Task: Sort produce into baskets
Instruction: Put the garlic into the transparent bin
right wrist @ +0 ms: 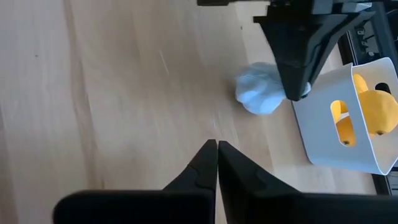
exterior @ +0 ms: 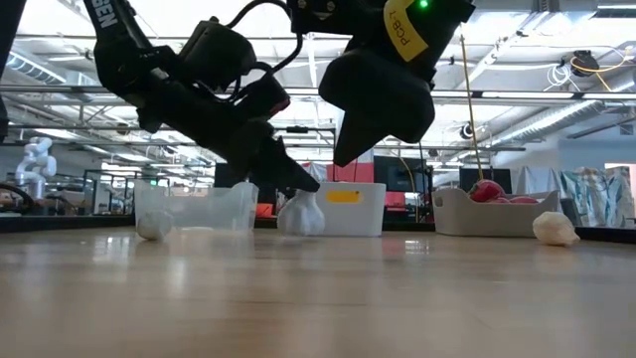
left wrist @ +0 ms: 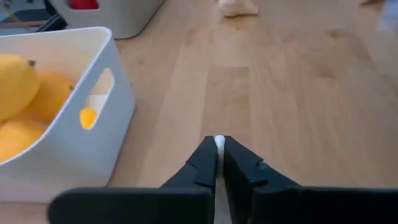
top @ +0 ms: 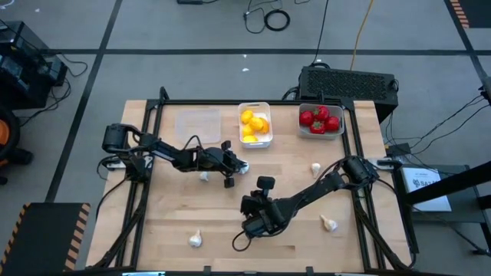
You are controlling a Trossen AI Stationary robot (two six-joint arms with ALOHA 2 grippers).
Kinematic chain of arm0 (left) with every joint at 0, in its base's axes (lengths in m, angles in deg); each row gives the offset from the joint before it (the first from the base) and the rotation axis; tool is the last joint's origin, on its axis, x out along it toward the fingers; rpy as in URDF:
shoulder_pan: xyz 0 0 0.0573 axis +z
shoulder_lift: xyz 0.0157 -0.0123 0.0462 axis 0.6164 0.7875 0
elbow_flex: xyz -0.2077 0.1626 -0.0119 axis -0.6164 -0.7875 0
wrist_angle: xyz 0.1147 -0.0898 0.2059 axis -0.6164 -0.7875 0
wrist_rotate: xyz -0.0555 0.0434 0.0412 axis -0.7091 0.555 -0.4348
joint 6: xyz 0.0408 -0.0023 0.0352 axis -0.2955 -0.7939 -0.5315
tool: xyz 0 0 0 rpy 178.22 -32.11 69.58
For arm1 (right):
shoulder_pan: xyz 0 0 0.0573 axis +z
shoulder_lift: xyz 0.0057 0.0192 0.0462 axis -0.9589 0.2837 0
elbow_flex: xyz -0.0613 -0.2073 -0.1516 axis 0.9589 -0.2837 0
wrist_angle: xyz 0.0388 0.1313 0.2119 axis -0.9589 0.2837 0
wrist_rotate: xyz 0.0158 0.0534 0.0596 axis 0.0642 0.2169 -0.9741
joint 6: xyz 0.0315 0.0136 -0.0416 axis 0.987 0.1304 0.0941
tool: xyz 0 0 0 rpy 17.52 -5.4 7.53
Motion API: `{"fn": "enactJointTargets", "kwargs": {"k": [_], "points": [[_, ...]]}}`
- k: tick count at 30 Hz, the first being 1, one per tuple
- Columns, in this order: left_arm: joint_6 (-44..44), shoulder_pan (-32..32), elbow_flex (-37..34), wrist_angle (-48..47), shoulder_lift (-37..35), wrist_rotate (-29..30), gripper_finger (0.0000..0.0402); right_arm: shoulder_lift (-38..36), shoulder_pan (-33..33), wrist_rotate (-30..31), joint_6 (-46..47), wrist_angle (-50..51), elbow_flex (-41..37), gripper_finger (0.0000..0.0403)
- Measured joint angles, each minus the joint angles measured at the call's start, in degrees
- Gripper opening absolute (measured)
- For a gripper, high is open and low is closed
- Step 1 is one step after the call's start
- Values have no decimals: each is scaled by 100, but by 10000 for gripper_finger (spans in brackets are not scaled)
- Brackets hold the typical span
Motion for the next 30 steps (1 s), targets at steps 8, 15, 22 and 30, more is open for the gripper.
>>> {"fn": "enactJointTargets", "kwargs": {"k": [8, 15, 22, 30], "points": [[-15, -9, 0, -1001, -819, 507, 15, 0, 4, 0, 1, -12, 2, 1], [524, -7, 4, -3464, -2499, 2550, 15, 0, 7, -7, -4, -207, 2, 1], [976, 166, 3, -4502, -3118, 4269, 15, 0, 0, -14, -153, -500, 2, 1], [883, 1214, -7, -4666, -2928, 4143, 16, 0, -66, -42, -334, -676, 4, 1]]}}
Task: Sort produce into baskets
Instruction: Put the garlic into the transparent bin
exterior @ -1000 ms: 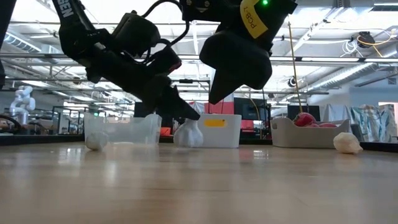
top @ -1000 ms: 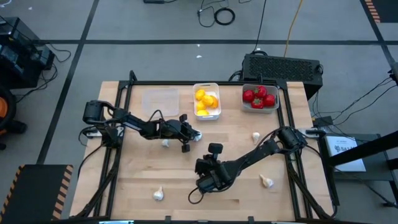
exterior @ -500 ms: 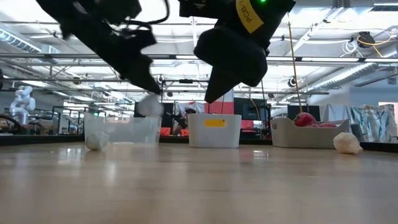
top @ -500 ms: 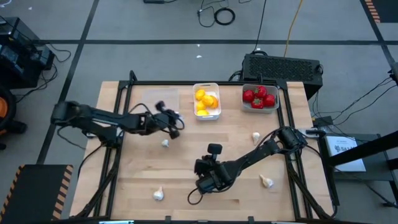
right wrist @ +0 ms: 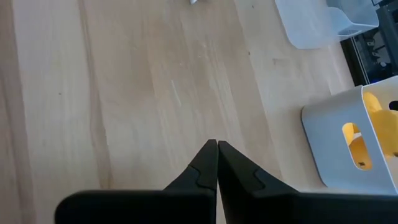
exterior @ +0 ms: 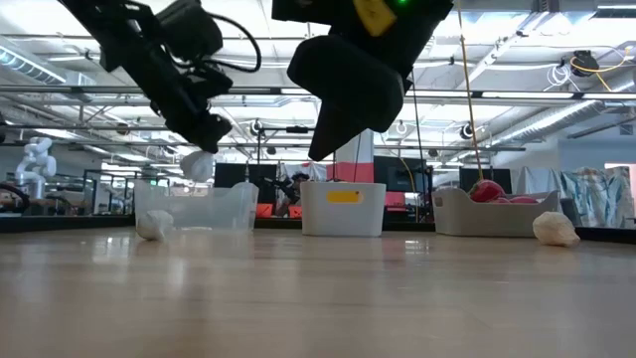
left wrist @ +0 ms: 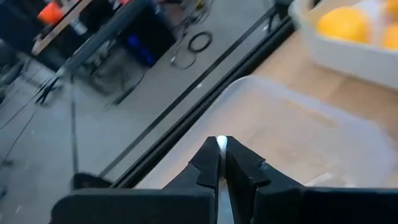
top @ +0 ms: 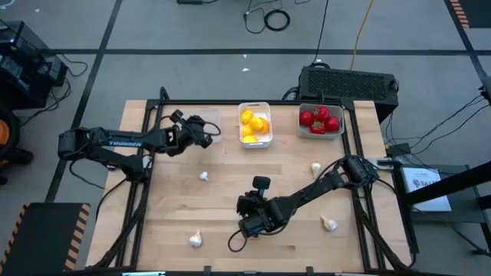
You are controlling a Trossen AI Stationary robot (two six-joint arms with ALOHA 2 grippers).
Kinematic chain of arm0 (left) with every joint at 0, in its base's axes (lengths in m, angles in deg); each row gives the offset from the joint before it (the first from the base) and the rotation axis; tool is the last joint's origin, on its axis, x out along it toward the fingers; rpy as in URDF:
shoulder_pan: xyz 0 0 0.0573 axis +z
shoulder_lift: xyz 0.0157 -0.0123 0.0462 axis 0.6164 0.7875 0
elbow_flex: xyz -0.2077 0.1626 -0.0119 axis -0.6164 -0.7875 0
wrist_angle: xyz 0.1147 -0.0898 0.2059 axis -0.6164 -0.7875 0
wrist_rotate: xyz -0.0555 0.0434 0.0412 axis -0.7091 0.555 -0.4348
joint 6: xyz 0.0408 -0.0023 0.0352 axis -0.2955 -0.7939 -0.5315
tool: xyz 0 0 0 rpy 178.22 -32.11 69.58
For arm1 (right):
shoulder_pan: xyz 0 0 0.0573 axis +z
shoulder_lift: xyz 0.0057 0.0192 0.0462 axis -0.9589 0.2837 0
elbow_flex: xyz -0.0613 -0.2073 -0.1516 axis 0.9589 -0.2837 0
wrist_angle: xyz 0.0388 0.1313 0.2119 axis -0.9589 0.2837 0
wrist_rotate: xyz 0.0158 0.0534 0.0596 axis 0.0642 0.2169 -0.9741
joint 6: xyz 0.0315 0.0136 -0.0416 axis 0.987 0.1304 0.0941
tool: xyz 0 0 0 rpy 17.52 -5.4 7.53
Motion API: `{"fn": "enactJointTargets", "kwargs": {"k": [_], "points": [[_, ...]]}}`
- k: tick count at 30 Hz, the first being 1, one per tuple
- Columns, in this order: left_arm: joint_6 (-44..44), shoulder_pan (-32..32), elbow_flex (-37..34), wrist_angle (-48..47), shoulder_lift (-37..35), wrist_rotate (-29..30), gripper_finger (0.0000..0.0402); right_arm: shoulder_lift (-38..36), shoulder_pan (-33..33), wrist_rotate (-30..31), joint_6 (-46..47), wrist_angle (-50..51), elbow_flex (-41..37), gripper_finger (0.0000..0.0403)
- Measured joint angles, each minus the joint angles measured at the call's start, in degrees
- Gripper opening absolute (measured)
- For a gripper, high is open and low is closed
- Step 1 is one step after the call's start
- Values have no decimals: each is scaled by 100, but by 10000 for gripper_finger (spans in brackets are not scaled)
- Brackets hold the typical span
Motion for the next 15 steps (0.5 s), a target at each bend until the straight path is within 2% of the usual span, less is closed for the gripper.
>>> {"fn": "enactJointTargets", "kwargs": {"k": [6, 15], "points": [[0, 416, 0, -11, 21, -624, 47, 0, -55, -8, -113, 5, 0, 1], [-4, 776, 0, -143, 8, -673, 136, 0, -118, -7, -113, -8, 0, 1]]}}
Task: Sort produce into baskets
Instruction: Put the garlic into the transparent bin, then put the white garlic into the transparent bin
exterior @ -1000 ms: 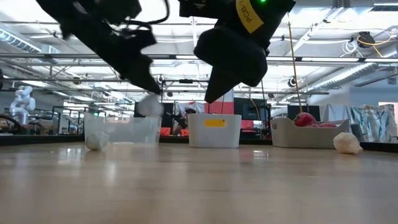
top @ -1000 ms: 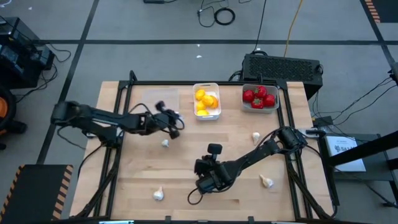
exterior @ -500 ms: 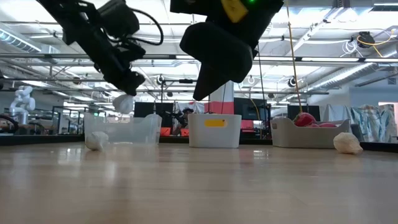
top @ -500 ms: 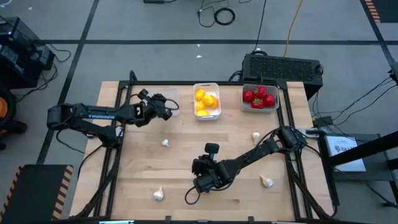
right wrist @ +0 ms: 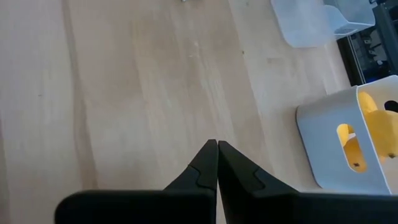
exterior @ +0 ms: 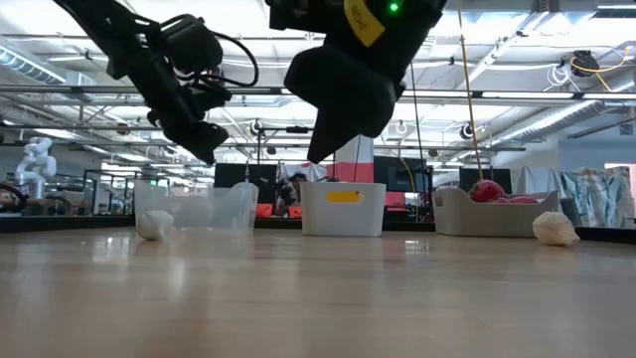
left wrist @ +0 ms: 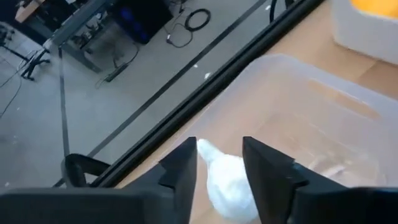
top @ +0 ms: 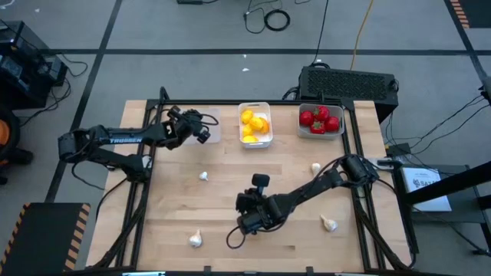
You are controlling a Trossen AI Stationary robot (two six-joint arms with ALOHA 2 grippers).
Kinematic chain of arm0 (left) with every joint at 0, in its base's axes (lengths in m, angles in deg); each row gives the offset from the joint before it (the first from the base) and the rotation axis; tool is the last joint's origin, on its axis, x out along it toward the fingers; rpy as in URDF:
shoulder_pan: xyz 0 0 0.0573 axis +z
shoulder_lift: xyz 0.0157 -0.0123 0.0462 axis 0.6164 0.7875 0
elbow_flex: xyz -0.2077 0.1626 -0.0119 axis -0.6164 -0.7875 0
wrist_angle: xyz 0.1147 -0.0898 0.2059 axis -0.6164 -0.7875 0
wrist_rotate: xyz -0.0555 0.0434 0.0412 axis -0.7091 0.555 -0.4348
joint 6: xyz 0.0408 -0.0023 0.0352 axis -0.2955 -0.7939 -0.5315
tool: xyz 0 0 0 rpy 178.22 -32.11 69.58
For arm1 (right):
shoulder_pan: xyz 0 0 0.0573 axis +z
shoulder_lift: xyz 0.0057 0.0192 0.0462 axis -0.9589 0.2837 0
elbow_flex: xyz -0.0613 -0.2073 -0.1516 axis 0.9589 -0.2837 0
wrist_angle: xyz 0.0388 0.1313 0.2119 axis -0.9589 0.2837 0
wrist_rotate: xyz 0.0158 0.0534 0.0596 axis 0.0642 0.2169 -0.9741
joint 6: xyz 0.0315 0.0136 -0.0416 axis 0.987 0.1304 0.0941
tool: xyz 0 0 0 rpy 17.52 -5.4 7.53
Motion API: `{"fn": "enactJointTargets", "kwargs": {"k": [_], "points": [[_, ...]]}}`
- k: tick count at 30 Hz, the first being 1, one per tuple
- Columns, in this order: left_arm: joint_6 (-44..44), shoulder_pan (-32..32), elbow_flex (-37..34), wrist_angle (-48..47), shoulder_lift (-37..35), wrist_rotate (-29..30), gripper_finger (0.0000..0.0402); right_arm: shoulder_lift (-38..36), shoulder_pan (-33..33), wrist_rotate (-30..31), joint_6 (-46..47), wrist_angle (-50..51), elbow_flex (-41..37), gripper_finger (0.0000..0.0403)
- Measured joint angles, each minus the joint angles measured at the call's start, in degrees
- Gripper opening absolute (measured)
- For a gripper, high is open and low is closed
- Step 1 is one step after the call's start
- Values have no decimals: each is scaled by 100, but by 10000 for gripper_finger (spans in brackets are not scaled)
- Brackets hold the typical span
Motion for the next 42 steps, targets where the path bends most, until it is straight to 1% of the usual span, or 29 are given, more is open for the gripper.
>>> {"fn": "enactJointTargets", "kwargs": {"k": [3, 5, 9, 12, 14, 15, 17, 19, 21, 24, 25, 27, 30, 34, 38, 42], "points": [[-5, 8, 0, -219, -93, -256, 157, 0, 2, -16, -171, 2, 0, 1], [5, -20, 38, -458, -249, -604, 166, 0, -24, -224, -509, 16, 0, 1], [357, -123, 303, -1226, -708, -1720, 171, 0, -165, -931, -1290, -14, 0, 1], [762, -289, 382, -1565, -1127, -2667, 171, -14, -330, -988, -1930, -46, -54, 1], [1054, -495, 383, -1693, -1367, -3269, 171, -211, -507, -1035, -2189, -147, -353, 1], [1228, -619, 385, -1808, -1473, -3488, 171, -387, -617, -1090, -2247, -357, -618, 1], [1589, -956, 385, -2028, -1660, -3641, 171, -928, -844, -1326, -2355, -1018, -1342, 1], [2013, -1378, 385, -2196, -1768, -3572, 171, -1628, -1041, -1621, -2384, -1800, -2213, 1], [2417, -1903, 359, -2208, -1809, -3373, 171, -2402, -1168, -2014, -2321, -2732, -3021, 1], [2838, -2726, 142, -1722, -1763, -3004, 171, -3529, -1184, -2231, -2160, -3911, -4063, 0], [2958, -2973, 46, -1536, -1706, -2870, 171, -3856, -1158, -2254, -2130, -4149, -4332, 0], [3215, -3386, -84, -1331, -1538, -2539, 171, -4472, -1090, -2241, -2056, -4297, -4779, 0], [3621, -3760, -195, -1077, -1202, -1940, 171, -5203, -948, -2229, -1805, -4374, -5204, 0], [4186, -3933, -293, -987, -627, -1412, 171, -5716, -715, -2213, -1594, -4363, -5472, 0], [4438, -3936, -297, -935, 1, -1106, 171, -5777, -544, -2212, -1658, -4480, -5482, 0], [4492, -3909, -299, -921, 518, -831, 171, -5714, -507, -2214, -1906, -4884, -5481, 0]]}}
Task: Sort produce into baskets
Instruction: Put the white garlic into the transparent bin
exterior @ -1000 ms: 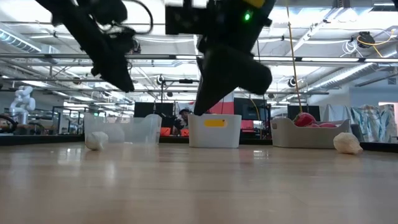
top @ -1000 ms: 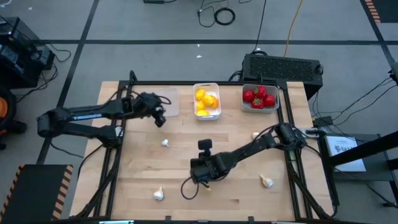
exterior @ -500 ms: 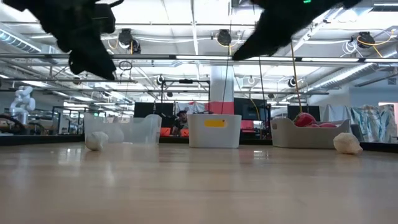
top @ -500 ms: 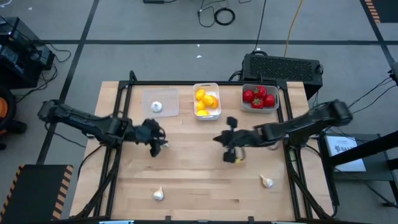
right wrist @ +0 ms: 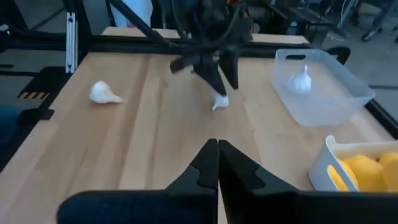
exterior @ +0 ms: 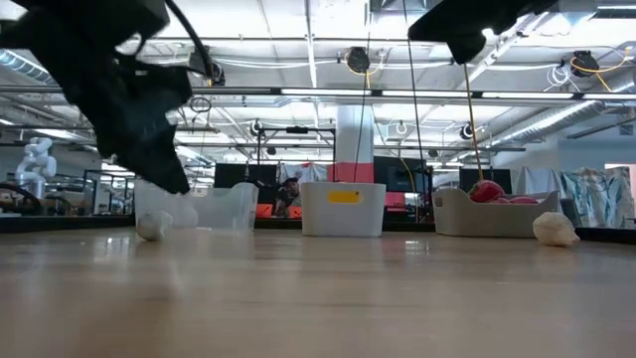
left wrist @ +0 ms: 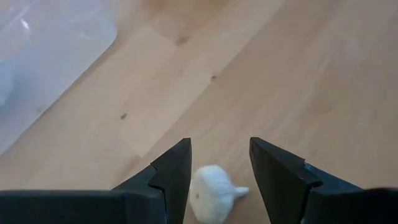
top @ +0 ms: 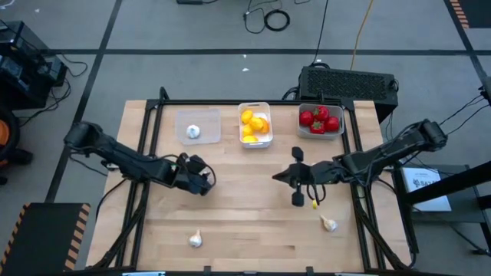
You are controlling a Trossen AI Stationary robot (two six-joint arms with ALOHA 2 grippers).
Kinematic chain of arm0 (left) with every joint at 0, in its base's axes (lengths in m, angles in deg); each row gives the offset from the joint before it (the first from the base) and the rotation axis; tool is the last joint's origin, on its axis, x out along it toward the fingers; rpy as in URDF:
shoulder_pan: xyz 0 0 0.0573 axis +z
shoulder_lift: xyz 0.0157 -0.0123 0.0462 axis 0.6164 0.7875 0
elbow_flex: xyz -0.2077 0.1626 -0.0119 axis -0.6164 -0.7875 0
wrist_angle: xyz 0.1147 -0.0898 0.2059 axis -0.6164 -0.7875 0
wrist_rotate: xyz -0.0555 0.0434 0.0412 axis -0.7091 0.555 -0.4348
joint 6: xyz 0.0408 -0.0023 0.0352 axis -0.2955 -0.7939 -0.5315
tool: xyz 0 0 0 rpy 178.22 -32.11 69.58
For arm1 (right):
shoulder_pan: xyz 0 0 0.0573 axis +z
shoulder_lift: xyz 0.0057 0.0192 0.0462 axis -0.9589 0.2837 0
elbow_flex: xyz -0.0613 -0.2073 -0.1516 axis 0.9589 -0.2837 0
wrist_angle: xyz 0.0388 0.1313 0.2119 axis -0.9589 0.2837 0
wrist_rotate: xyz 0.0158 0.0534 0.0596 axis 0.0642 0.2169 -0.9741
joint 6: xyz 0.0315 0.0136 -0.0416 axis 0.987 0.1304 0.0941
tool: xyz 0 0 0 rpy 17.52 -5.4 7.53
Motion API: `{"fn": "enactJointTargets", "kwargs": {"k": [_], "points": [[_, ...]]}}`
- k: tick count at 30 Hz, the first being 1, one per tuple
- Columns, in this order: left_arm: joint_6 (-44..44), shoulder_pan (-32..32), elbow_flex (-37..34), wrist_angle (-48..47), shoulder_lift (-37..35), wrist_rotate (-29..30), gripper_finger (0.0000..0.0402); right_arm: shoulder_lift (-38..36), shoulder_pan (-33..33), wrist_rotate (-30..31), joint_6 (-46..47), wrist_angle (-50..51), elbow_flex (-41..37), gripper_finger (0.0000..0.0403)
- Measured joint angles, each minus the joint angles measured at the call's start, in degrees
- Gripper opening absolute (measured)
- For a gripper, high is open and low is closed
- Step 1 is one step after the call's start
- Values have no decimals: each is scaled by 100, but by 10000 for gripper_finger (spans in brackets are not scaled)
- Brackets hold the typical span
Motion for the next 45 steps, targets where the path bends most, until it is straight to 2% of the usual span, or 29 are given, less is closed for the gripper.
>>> {"fn": "enactJointTargets", "kwargs": {"k": [6, 11, 20, 27, 36, 45], "points": [[-4, 0, 0, -42, 407, -38, 171, 3, -17, 0, -108, -90, 0, 0], [-178, 53, 0, 29, 440, -511, 171, 3, -17, 0, -108, -89, 0, 0], [-330, 81, 2, 54, 440, -209, 171, 5, -17, 0, -99, -84, 0, 0], [-600, 81, 2, -74, 440, -220, 171, 5, -17, 0, -90, -38, 0, 0], [-585, 81, 2, -164, 447, -809, 171, 5, -17, -2, -90, -38, 2, 0], [-295, 81, 18, -396, 838, -911, 171, 5, -17, -2, -88, -40, 0, 0]]}}
